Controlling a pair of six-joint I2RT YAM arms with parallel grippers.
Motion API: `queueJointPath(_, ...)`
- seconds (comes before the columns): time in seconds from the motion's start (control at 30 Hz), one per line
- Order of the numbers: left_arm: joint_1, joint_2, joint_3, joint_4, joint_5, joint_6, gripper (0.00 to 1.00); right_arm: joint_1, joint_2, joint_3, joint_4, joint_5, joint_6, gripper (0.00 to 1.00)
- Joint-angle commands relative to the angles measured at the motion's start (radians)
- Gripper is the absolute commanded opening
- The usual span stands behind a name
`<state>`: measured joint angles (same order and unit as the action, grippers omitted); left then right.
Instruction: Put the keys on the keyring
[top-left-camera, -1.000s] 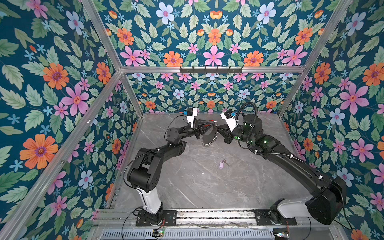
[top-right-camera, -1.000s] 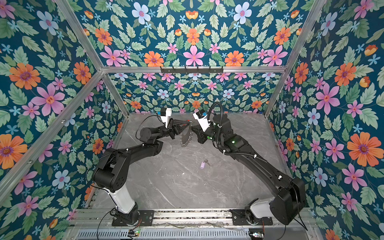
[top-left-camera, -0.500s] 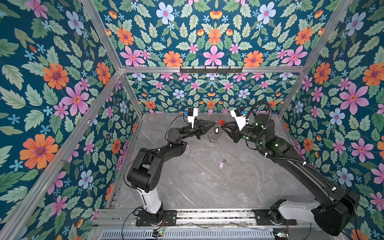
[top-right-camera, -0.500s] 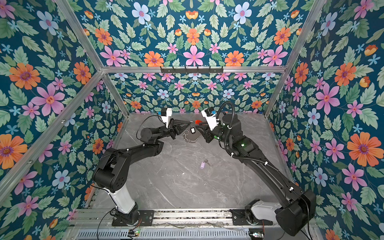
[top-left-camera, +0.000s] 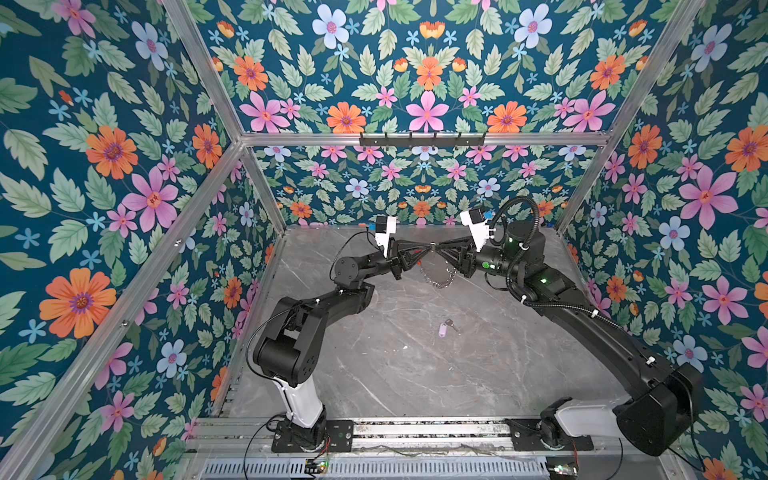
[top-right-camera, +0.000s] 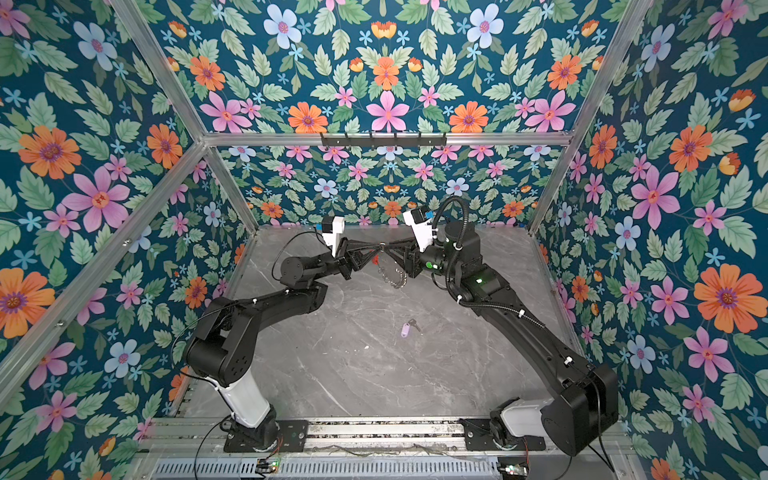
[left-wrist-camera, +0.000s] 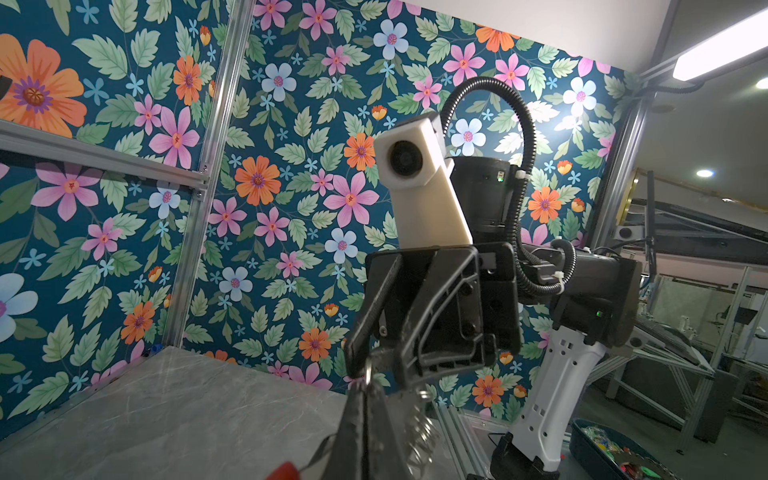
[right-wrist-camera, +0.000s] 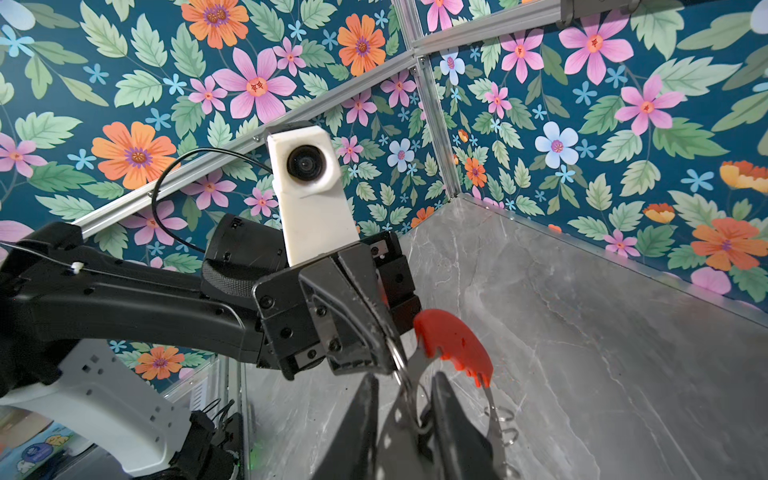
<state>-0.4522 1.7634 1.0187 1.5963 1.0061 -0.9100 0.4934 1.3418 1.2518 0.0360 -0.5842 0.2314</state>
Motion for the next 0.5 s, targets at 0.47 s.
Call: queueJointPath(0.47,-0.003,-0.004,0.008,0.045,0.003,-0.004,0.0,0.001,0.002,0.006,0.034,-0.026,-0.001,0.16)
